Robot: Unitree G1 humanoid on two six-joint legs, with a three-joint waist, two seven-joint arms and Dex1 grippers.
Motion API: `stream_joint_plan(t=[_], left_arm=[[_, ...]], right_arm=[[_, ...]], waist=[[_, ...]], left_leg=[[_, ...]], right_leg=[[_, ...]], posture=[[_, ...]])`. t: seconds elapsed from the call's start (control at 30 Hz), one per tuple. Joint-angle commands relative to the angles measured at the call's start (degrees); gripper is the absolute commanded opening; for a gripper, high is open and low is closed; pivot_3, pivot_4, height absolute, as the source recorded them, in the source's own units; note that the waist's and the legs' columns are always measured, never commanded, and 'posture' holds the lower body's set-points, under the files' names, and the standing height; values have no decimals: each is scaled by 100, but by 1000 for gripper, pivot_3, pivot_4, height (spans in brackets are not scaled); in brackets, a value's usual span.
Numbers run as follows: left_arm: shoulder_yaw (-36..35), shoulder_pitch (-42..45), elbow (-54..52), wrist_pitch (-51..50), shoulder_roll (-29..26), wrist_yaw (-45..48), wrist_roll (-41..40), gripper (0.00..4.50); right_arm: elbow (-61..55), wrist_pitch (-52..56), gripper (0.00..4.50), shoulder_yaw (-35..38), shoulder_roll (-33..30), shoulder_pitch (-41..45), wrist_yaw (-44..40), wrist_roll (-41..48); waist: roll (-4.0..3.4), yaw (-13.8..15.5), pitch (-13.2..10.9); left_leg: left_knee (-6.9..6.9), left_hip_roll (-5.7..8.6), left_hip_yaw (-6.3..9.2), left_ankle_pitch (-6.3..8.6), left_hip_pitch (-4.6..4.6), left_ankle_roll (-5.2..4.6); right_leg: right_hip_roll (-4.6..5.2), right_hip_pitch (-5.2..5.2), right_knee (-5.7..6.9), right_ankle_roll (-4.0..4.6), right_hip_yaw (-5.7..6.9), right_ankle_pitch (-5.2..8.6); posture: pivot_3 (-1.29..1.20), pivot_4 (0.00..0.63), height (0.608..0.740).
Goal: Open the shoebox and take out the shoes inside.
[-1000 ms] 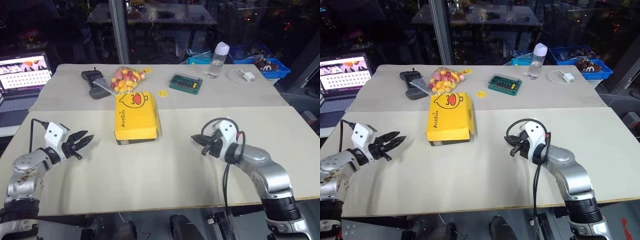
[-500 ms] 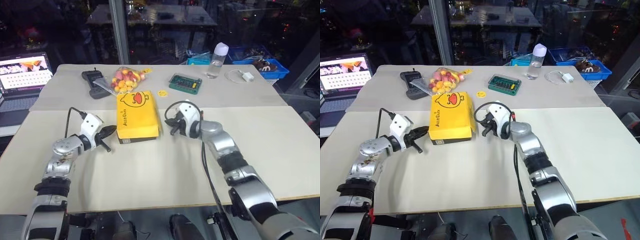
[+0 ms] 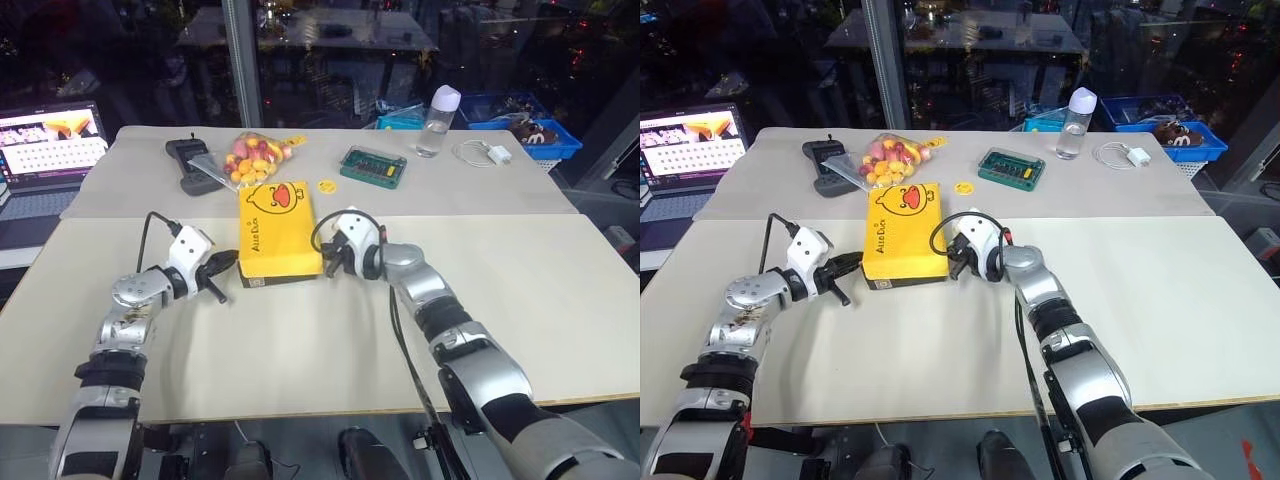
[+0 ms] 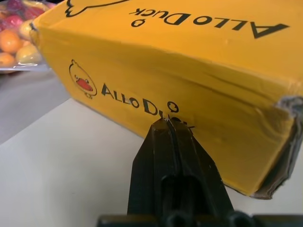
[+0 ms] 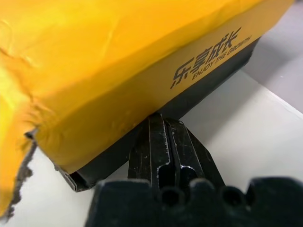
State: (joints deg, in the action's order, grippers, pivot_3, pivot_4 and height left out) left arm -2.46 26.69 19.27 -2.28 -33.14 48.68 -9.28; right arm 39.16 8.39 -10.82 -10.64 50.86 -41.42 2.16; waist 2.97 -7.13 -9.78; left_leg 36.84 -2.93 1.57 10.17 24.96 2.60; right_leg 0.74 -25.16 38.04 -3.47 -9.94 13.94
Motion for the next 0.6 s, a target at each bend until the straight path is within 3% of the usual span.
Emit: stream_joint_plan(t=[0.03, 0.17, 0.4, 0.6], left_arm=[[283, -501, -1546, -487, 179, 187, -396, 21], [215, -1268, -2565, -993, 75, 69, -468, 21], [-358, -1606, -3025, -1440, -396, 61, -608, 21], [-447, -1735, -3124, -1516, -683, 189, -710, 21]], right_arm=[[-1737, 587, 0, -81, -45, -477, -230, 226], [-3528, 1597, 0, -155, -381, -1453, -174, 323], [-5665, 2999, 0, -209, -1033, -2541, -353, 600], [-6078, 3448, 0, -169, -1244, -2676, -288, 775]], waist=[[-2, 13, -1], [-4, 34, 0], [-11, 34, -5], [-12, 38, -6]], left_leg=[[0, 0, 3, 0, 5, 0], [-1, -1, 24, 1, 13, 0], [2, 0, 23, -12, -14, -8], [2, -4, 23, -12, -16, -8]], right_leg=[[0, -2, -1, 2, 3, 2], [2, -4, 4, 14, 28, 14], [1, 14, 9, -17, 31, 33], [-1, 18, 5, -14, 34, 42]], posture=[[0, 150, 703], [0, 150, 703], [0, 150, 703], [0, 150, 703]])
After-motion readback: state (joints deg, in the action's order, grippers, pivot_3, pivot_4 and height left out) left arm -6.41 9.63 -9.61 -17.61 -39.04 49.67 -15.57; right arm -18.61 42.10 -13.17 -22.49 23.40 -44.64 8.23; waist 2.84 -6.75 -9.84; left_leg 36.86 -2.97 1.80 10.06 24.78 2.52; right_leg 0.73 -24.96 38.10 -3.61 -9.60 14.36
